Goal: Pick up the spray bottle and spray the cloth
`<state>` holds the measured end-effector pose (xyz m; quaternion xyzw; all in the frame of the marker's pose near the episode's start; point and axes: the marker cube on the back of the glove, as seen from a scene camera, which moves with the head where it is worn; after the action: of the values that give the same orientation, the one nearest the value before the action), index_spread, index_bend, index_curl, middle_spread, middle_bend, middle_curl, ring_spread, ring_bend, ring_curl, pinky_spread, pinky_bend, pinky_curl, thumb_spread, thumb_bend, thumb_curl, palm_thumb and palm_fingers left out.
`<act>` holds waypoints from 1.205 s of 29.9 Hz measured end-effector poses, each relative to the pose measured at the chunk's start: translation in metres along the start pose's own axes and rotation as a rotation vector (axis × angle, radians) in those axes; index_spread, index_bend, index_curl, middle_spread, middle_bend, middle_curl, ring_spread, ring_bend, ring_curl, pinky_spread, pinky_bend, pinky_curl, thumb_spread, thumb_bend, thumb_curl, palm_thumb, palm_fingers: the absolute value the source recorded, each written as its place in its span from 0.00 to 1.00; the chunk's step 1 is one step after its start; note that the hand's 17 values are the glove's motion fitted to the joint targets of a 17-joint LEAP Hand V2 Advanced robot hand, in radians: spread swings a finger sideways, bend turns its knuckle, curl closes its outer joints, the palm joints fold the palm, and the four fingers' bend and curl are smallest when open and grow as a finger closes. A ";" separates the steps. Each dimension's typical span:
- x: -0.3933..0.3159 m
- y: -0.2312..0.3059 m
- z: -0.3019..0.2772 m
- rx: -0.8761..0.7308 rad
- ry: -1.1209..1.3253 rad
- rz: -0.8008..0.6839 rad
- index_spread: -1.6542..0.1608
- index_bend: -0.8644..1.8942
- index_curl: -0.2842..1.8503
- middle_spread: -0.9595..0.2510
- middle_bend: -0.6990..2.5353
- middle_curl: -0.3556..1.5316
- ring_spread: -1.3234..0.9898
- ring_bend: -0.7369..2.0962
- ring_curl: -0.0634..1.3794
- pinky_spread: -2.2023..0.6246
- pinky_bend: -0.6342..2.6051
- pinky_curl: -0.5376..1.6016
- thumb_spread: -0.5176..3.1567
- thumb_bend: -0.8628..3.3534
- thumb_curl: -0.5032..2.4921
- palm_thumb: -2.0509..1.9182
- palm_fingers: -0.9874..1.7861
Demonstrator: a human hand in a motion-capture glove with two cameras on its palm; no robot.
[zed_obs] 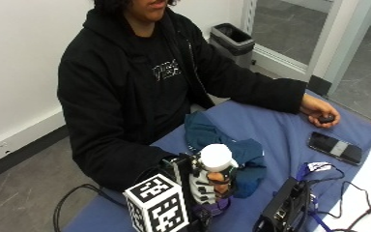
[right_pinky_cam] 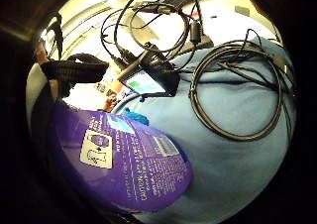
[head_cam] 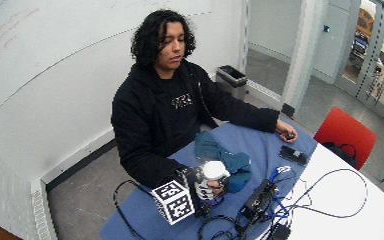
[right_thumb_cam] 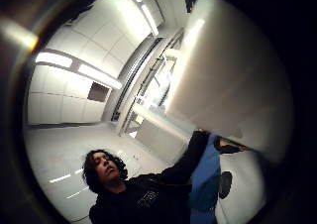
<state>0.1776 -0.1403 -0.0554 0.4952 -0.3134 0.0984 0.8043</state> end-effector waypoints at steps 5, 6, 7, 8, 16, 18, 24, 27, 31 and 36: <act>-0.003 0.009 -0.014 -0.025 0.010 0.013 0.75 0.36 0.25 0.66 0.35 0.43 0.48 0.45 0.33 0.70 0.33 0.44 0.29 0.20 0.35 0.79 0.80; -0.004 0.010 -0.015 -0.026 0.012 0.012 0.75 0.36 0.26 0.65 0.35 0.43 0.48 0.45 0.33 0.70 0.33 0.44 0.29 0.20 0.35 0.79 0.80; -0.004 0.010 -0.016 -0.024 0.013 0.010 0.75 0.37 0.26 0.65 0.35 0.43 0.48 0.45 0.34 0.69 0.33 0.44 0.28 0.20 0.36 0.79 0.80; -0.004 0.009 -0.015 -0.019 0.012 0.007 0.75 0.37 0.26 0.65 0.35 0.44 0.48 0.45 0.34 0.69 0.33 0.44 0.28 0.20 0.36 0.79 0.80; -0.023 0.007 -0.016 -0.045 0.020 -0.011 0.74 0.39 0.29 0.64 0.36 0.45 0.47 0.45 0.35 0.68 0.32 0.44 0.24 0.20 0.38 0.79 0.82; -0.035 0.009 -0.025 -0.089 0.047 -0.010 0.74 0.39 0.30 0.64 0.36 0.45 0.47 0.45 0.35 0.68 0.32 0.44 0.23 0.20 0.38 0.79 0.82; -0.067 0.008 -0.034 -0.168 0.164 -0.035 0.74 0.39 0.32 0.65 0.36 0.46 0.48 0.44 0.36 0.68 0.32 0.44 0.22 0.20 0.39 0.79 0.81; -0.082 0.006 -0.037 -0.213 0.240 -0.047 0.75 0.39 0.33 0.66 0.35 0.45 0.48 0.43 0.36 0.68 0.33 0.44 0.21 0.20 0.39 0.79 0.80; -0.097 0.004 -0.036 -0.304 0.343 -0.048 0.75 0.39 0.34 0.66 0.34 0.46 0.48 0.44 0.36 0.68 0.32 0.44 0.21 0.20 0.40 0.79 0.80; -0.109 0.005 -0.029 -0.435 0.508 0.012 0.75 0.39 0.35 0.66 0.35 0.46 0.48 0.44 0.37 0.68 0.32 0.44 0.20 0.20 0.40 0.79 0.80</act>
<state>0.1022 -0.0962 -0.1264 0.2698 -0.1193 0.1541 0.9430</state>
